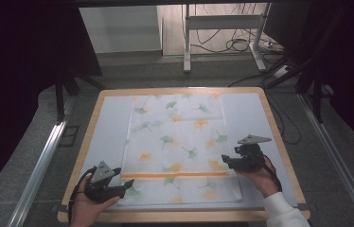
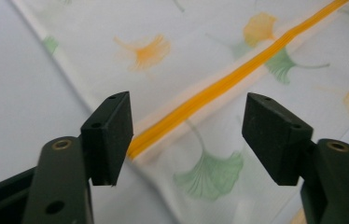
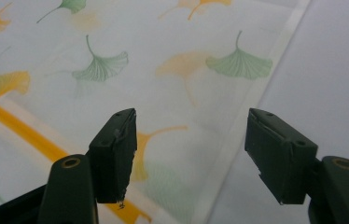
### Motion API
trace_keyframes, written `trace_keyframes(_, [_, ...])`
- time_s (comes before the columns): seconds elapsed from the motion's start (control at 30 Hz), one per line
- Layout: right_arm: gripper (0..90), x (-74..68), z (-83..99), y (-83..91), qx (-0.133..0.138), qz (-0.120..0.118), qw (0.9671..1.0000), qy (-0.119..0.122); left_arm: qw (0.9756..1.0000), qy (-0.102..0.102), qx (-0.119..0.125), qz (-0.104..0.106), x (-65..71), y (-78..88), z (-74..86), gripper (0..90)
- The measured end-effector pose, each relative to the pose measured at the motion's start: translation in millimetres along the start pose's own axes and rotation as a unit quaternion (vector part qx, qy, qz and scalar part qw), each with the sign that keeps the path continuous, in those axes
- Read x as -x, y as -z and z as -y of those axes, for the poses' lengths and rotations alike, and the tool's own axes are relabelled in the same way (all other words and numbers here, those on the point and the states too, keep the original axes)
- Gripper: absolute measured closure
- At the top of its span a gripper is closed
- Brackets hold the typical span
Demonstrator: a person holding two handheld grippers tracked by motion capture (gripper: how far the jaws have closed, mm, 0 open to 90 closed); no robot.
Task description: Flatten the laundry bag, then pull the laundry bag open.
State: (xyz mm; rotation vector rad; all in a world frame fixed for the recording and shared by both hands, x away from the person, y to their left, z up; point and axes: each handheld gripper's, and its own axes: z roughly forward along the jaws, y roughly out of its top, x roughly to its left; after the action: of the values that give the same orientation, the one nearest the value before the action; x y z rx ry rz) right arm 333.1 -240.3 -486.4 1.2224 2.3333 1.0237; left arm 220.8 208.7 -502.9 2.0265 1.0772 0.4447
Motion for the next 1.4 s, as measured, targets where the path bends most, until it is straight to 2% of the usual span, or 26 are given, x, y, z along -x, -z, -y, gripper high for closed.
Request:
trace_keyframes(0.1, [34.8, -5.2, 13.8, 5.7, -0.008, 0.0, 1.0, 0.001, 0.9999, -0.011, 0.002, 0.004, 4.6, -6.0, -8.2, 31.1])
trace_keyframes(0.23, [36.1, -15.9, 30.7, 14.1, -0.016, -0.014, 0.9996, 0.016, 0.9997, -0.023, 0.003, 0.009, 9.1, -12.0, -15.8, 29.8])
trace_keyframes(0.37, [37.6, -23.8, 41.3, 24.2, -0.013, -0.02, 0.9994, 0.024, 0.9987, -0.039, 0.006, 0.032, 14.9, -16.2, -26.8, 28.2])
trace_keyframes(0.57, [38.3, -30.3, 48.1, 38.4, 0.013, -0.013, 0.9996, 0.022, 0.9975, -0.054, 0.012, 0.044, 29.5, -23.4, -38.7, 26.4])
trace_keyframes(0.7, [37.0, -32.6, 52.6, 41.4, 0.013, -0.009, 0.9998, 0.016, 0.997, -0.061, 0.012, 0.046, 36.1, -26.3, -44.1, 27.3])
trace_keyframes(0.9, [40.8, -35.7, 54.6, 42.2, 0.011, -0.016, 0.9996, 0.019, 0.996, -0.073, 0.006, 0.051, 45.3, -34.8, -55.5, 26.8])
trace_keyframes(0.97, [44.3, -36.8, 54.9, 41.4, 0.006, -0.02, 0.9996, 0.016, 0.9957, -0.074, 0.004, 0.056, 48.8, -36.9, -60.0, 27.4])
trace_keyframes(1.1, [59.5, -39.9, 56.8, 40.3, -0.006, -0.026, 0.9992, 0.029, 0.9945, -0.086, -0.006, 0.06, 55.0, -44.1, -68.4, 28.2])
trace_keyframes(1.27, [75.1, -40.9, 60.5, 42.0, -0.014, -0.027, 0.9988, 0.038, 0.9932, -0.092, -0.011, 0.069, 62.2, -55.5, -77.3, 29.1])
trace_keyframes(1.4, [83.2, -39.4, 63.6, 43.1, -0.021, -0.036, 0.9983, 0.041, 0.9922, -0.096, -0.01, 0.079, 69.3, -63.5, -83.9, 30.4])
